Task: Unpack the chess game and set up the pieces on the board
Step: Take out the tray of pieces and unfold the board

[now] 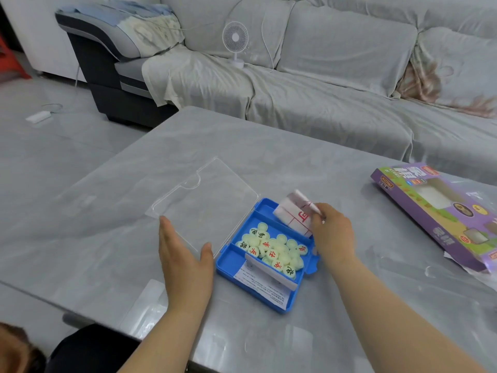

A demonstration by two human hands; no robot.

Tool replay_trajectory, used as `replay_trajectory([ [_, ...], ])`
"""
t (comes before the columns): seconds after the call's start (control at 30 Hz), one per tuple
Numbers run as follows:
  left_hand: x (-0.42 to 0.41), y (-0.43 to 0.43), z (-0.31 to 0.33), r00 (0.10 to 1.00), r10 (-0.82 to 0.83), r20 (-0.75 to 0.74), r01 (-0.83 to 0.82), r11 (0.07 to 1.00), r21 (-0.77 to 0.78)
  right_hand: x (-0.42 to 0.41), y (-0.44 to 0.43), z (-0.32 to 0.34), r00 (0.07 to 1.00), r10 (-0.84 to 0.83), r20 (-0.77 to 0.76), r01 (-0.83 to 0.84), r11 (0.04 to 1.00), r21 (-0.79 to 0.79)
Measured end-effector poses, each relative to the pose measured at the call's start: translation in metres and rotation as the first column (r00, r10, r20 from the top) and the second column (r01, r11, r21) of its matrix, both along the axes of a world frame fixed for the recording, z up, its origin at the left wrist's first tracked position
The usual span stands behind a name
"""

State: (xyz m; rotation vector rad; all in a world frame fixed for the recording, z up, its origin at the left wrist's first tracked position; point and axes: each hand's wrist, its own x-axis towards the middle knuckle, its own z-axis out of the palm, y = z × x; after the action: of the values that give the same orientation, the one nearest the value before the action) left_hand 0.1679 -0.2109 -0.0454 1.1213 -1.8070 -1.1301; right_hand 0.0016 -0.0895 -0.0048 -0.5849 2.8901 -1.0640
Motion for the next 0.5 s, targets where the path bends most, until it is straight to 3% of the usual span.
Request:
replay_trajectory([
  [0.07, -0.001, 0.001, 0.001, 0.998, -0.001, 0.059, 0.003, 0.999, -0.033, 0.002, 0.006, 0.002, 0.997, -0.066, 0.032, 0.071, 0.980, -0.188],
  [0.13, 0.000, 0.002, 0.003, 0.993, 0.008, 0.122, -0.003, 0.999, -0.042, 0.005, 0.016, 0.004, 0.994, -0.100, 0.048, 0.110, 0.953, -0.281],
  [0.4, 0.000, 0.007, 0.009, 0.979, 0.007, 0.205, 0.006, 0.998, -0.059, 0.015, 0.067, 0.002, 0.960, -0.227, 0.167, 0.278, 0.857, -0.433],
  [0.5, 0.001, 0.009, 0.010, 0.975, 0.016, 0.221, -0.005, 0.999, -0.052, 0.021, 0.075, 0.005, 0.954, -0.202, 0.222, 0.283, 0.848, -0.449],
])
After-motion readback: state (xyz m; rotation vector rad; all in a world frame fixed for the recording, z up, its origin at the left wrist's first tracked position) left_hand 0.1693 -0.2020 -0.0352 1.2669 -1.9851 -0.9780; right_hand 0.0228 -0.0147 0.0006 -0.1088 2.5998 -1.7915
